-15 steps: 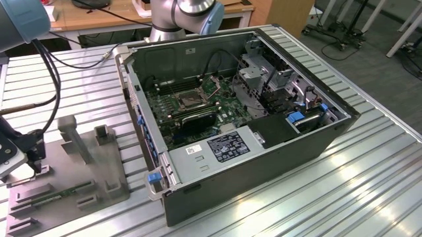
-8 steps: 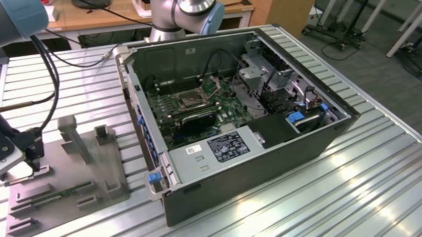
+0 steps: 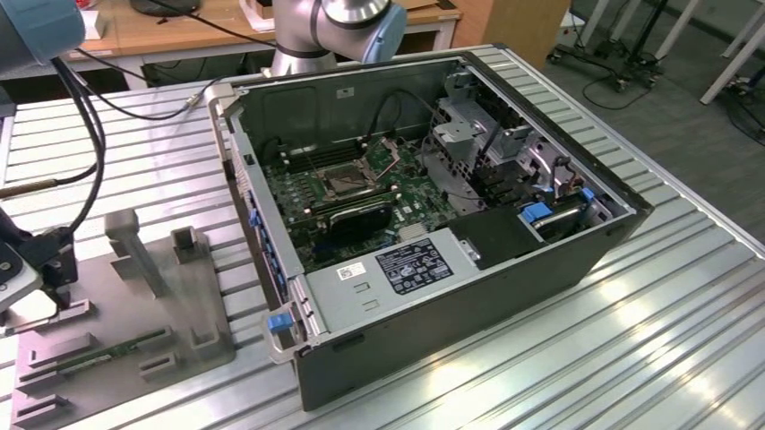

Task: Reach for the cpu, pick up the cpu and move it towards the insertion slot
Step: 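Pick up the cpu and move it towards the insertion slot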

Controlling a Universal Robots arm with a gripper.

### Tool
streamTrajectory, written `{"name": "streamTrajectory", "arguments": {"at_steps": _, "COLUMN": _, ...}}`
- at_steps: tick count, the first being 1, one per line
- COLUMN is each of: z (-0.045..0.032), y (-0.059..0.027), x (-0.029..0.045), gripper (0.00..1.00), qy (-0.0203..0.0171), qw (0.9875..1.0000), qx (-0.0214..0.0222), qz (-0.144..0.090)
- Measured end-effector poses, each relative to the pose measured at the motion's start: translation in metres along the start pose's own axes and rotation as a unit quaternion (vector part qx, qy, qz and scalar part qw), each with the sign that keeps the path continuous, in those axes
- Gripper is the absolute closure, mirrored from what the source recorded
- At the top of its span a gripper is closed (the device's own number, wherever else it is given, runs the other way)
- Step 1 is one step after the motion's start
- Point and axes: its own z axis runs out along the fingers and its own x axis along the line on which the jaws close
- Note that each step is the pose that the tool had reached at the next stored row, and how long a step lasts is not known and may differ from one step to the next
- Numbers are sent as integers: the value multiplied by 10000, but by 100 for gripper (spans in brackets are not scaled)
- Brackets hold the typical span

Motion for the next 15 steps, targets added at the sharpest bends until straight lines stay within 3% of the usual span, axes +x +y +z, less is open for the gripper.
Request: {"name": "streamTrajectory", "arguments": {"at_steps": 15, "z": -32, "y": 1, "x": 0, "gripper": 45, "qy": 0, "qw": 10000, "qx": 0, "qz": 0}}
